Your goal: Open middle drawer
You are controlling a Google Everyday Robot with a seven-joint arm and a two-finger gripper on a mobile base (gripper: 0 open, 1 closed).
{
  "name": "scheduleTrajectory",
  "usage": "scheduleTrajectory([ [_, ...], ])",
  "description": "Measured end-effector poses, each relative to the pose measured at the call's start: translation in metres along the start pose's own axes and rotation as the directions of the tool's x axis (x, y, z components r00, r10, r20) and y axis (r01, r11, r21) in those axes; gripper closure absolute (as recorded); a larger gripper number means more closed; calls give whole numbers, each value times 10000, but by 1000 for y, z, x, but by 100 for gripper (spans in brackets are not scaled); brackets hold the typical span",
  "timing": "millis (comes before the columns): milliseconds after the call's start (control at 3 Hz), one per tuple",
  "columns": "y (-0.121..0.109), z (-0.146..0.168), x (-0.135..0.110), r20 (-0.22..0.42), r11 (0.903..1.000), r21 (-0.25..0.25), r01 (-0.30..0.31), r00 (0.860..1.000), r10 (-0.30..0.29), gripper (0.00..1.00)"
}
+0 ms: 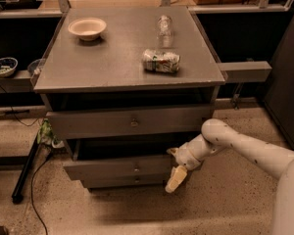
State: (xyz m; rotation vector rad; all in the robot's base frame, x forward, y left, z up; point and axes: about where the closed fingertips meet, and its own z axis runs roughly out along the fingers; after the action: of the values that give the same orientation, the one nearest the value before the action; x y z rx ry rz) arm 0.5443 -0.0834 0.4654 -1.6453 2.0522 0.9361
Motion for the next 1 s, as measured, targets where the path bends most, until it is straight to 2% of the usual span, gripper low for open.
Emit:
scheduleTrajectory([
  [333, -2, 2, -1, -324, 9977, 671, 50, 9995, -28, 0],
  [667, -8, -2, -12, -735, 9861, 1618, 376, 9970, -259, 0],
  [1000, -8, -2, -12, -738, 9859, 1630, 379, 9969, -261, 0],
])
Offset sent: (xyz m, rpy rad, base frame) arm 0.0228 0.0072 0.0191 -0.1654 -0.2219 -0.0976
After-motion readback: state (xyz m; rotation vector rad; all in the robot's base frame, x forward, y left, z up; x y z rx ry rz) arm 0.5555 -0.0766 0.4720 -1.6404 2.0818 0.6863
